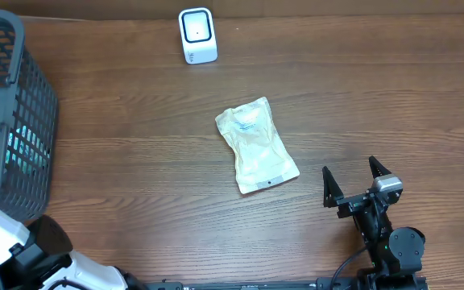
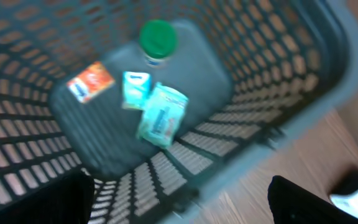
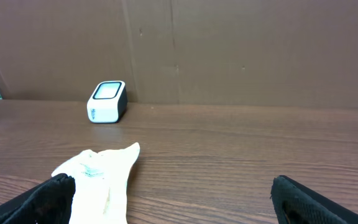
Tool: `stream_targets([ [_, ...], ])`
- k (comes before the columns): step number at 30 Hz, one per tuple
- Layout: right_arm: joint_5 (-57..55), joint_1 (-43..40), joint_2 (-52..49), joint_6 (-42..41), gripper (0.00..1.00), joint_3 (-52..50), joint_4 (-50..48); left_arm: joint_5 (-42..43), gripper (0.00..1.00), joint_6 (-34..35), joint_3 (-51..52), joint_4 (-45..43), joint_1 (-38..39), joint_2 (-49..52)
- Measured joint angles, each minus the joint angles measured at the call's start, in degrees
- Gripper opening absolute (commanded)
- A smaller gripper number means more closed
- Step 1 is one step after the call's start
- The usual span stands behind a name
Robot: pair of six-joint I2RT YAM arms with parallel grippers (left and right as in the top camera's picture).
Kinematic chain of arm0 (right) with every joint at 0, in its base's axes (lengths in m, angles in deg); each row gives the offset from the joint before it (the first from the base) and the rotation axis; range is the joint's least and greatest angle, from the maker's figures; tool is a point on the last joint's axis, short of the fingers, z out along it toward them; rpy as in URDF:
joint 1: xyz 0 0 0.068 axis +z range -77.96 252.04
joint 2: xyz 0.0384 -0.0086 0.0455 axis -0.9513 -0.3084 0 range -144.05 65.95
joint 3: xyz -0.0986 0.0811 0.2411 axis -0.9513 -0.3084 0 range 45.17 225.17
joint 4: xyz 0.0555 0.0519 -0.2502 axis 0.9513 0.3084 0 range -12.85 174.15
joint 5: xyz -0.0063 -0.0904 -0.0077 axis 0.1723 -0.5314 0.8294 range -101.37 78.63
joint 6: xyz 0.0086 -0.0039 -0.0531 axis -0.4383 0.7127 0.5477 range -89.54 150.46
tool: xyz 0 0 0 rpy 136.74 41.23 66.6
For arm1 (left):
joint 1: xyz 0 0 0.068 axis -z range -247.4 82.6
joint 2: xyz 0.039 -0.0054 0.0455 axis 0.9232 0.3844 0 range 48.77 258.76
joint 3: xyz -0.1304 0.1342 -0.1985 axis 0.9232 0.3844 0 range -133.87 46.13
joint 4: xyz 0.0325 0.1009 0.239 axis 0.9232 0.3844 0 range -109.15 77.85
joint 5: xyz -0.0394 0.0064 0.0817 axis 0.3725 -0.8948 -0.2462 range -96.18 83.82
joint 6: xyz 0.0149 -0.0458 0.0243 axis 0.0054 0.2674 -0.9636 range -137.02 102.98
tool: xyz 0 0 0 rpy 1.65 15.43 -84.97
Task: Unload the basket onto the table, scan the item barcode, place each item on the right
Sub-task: 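Move the left gripper back into the basket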
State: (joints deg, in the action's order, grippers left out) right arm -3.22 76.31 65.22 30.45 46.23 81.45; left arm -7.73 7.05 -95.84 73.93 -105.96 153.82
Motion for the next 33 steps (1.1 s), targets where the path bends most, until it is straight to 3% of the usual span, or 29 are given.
stream_targets([
  [8,0.0,0.0,0.0,0.0,1.0,0.0,0.0,-0.2,0.78,-1.8,9.9,-3.8,-6.6,0.1],
  [17,0.0,0.0,0.0,0.0,1.0,0.0,0.0,-0.1,0.77,-9.7,28.2,-18.0,-7.6,1.0],
  [22,0.0,0.0,0.0,0.0,1.0,0.0,0.0,0.9,0.71,-13.4,36.0,-24.9,-7.4,2.3],
  [33,0.0,0.0,0.0,0.0,0.99,0.0,0.0,2.6,0.64,-15.3,42.8,-30.9,-7.2,10.4],
])
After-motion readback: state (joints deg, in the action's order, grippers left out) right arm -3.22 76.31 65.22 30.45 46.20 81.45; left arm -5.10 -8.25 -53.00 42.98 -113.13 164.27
